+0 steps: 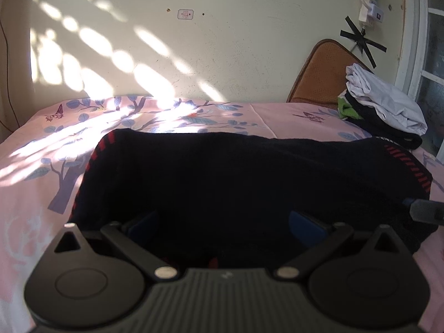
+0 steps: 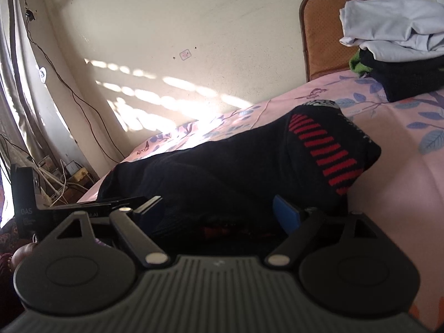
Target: Fold small clothes
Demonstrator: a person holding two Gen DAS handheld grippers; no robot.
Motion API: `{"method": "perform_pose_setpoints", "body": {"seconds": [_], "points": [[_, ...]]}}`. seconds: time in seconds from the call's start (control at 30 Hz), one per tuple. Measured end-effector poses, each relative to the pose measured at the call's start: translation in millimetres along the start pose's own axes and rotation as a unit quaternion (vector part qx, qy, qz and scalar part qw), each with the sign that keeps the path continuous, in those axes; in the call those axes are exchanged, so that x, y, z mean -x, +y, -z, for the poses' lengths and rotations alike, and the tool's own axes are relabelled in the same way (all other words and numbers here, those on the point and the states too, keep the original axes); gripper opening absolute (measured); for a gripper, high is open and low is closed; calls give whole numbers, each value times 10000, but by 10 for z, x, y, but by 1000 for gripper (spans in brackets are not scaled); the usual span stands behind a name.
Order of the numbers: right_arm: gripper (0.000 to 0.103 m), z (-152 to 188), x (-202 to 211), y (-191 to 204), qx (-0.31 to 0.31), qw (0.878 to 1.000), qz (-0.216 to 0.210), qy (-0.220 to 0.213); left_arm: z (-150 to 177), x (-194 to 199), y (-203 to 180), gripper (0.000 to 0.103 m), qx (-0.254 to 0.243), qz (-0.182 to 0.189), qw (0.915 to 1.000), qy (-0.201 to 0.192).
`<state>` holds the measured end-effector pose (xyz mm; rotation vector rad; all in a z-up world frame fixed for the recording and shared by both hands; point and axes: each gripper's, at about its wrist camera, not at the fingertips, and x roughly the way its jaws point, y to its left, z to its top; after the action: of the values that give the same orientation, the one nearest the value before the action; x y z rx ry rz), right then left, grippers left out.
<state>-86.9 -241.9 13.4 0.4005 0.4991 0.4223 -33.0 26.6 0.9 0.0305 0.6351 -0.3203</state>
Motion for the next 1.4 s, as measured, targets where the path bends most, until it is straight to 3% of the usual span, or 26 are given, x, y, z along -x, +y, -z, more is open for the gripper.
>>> {"method": "perform_pose_setpoints", "body": {"seconds": [0.47, 0.63, 0.77, 1.4], "points": [[93, -11, -17, 14, 89, 9999, -94, 85, 12, -1, -46, 103, -145, -72, 9998, 78], [94, -19, -12, 3, 106, 9998, -130, 125, 34, 54, 22, 103, 35, 131, 9999, -37], [103, -21, -35, 40, 238, 9989, -294, 270, 37, 74, 65, 103, 153, 226, 9996, -81], [103, -11, -45, 85, 364, 9986, -249, 308, 28, 51, -39, 103, -40, -22, 10000, -30]]}}
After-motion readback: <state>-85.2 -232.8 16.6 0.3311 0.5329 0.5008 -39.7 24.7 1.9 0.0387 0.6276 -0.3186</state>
